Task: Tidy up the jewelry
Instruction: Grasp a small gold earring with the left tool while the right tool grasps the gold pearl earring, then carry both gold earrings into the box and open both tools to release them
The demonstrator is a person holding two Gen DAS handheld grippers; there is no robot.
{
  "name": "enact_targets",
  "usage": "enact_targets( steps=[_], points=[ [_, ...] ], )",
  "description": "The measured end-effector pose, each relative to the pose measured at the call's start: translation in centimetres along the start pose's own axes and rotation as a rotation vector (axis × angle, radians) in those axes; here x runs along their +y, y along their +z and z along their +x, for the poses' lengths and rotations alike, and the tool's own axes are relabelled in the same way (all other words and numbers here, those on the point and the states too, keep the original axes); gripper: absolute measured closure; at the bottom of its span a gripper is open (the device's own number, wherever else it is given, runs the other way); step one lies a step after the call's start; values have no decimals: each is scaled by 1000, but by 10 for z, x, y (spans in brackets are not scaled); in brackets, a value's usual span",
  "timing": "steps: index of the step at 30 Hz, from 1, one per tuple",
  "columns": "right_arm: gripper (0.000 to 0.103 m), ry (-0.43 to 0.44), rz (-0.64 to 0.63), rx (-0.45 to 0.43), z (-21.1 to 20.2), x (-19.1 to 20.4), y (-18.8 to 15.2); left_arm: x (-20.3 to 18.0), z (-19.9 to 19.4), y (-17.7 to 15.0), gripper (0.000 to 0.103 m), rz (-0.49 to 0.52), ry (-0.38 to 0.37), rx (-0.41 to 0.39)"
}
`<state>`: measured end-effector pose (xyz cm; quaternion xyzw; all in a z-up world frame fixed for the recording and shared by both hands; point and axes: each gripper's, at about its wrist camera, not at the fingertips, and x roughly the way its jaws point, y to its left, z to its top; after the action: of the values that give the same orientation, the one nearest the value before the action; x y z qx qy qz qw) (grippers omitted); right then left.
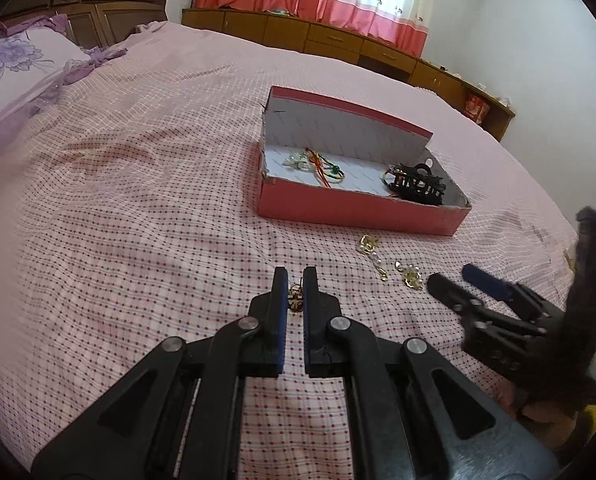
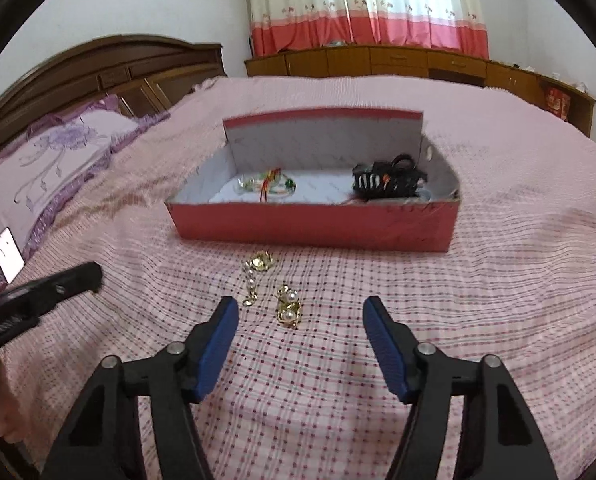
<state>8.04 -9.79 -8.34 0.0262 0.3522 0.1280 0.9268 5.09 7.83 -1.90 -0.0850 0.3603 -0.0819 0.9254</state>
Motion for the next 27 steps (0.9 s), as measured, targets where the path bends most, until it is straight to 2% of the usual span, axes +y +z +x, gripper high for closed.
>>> enact_targets(
  steps=[8, 11, 14, 27],
  points=[
    [58, 1, 22, 96, 34, -1, 1, 9, 4, 0, 103, -24, 2, 3],
    [68, -6, 22, 107, 38, -2, 0, 11, 5, -1, 103, -29, 3, 5],
    [83, -5, 33, 105, 38, -4, 0, 10, 5, -1, 103, -28, 4, 8],
    [84, 62, 89, 16, -8, -23, -1, -7, -7, 7, 103, -7, -12, -28]
  ],
)
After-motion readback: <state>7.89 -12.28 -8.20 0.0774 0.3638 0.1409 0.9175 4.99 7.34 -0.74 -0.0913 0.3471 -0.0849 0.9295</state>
